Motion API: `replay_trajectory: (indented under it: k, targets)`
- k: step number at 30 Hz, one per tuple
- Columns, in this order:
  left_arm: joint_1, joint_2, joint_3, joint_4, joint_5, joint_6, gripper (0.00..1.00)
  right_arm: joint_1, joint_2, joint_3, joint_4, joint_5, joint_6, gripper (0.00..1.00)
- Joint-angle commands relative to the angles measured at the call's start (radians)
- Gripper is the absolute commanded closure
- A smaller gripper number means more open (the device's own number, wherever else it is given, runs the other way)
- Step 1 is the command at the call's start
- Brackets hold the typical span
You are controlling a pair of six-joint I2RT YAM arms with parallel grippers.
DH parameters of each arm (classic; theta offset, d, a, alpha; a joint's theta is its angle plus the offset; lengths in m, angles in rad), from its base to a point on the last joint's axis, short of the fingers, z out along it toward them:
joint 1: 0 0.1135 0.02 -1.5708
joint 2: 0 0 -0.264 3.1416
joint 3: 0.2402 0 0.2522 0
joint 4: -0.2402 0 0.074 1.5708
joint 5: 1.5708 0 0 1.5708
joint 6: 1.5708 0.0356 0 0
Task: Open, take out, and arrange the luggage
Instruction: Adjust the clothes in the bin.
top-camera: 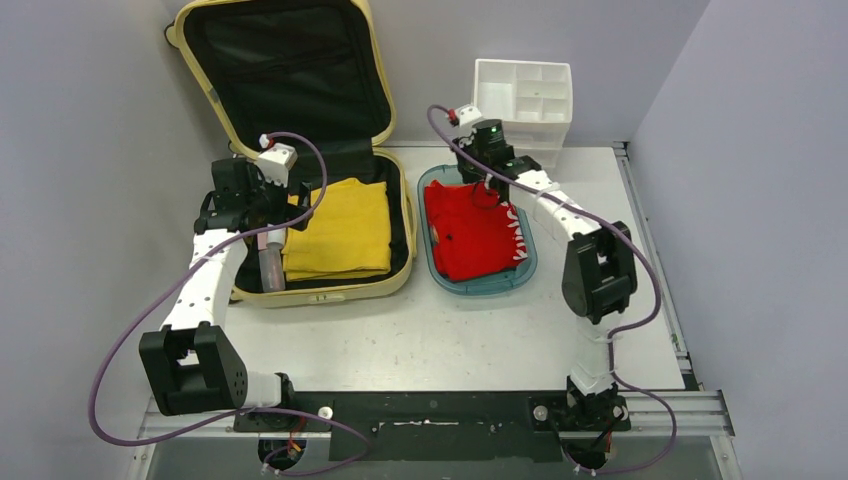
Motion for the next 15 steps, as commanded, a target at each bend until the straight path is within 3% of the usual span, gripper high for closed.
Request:
replay_trajectory:
  k: [1,15]
  targets:
    - [0.002,-0.026,0.001,0.046,0.034,-0.012,0.03,-0.065,-0.076,-0.033,0.094,0.07,-0.026,1.0]
    - [0.002,-0.034,0.002,0.041,0.04,-0.026,0.03,-0.118,0.086,-0.11,0.103,0.114,-0.02,1.0]
